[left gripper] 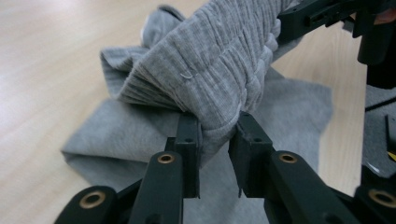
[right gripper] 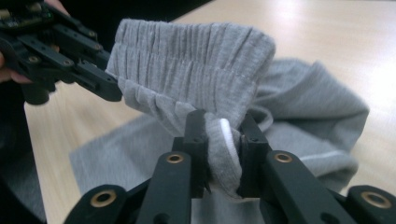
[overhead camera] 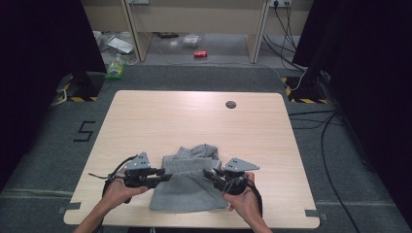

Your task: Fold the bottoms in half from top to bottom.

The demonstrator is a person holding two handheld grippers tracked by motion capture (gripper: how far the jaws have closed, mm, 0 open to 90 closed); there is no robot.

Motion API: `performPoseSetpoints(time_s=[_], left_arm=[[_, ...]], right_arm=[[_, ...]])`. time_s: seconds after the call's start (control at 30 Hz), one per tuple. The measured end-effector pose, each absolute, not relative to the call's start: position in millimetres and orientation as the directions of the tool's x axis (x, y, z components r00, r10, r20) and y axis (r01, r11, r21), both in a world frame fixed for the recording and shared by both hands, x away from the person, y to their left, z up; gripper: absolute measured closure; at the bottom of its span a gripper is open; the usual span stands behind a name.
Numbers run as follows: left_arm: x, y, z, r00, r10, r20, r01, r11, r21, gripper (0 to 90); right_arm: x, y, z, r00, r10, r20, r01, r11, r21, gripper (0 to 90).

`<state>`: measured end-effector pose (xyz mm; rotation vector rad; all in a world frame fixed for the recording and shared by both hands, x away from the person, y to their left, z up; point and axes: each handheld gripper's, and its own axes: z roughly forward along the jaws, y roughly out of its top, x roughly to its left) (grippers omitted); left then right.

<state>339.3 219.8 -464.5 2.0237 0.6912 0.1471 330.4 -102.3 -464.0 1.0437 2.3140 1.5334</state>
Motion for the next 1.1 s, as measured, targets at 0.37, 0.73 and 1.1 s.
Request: performPoseSetpoints(time_s=[0.37, 0.73, 1.1], left_arm=[[335.0, 224.2, -452.8, 0.831, 0.504, -0.235, 0.424, -0.300, 0.855, 53.9], [351.9, 230.6, -452.1, 0.784, 0.572, -0.240, 0.447, -0.254, 0.857, 51.1], [382.9, 233.5, -480.0, 0.686, 0.694, -0.217, 0.524, -0.266, 0.809, 48.8]], right_arm=[[324.8, -113.6, -454.9, -0.731, 0.634, 0.254, 0.461, 0.184, 0.868, 57.0], [332.1, -115.8, -459.6, -0.714, 0.659, 0.236, 0.481, 0.216, 0.850, 58.5], [342.2, -89.0, -478.6, -0.771, 0.599, 0.215, 0.498, 0.358, 0.790, 72.6]])
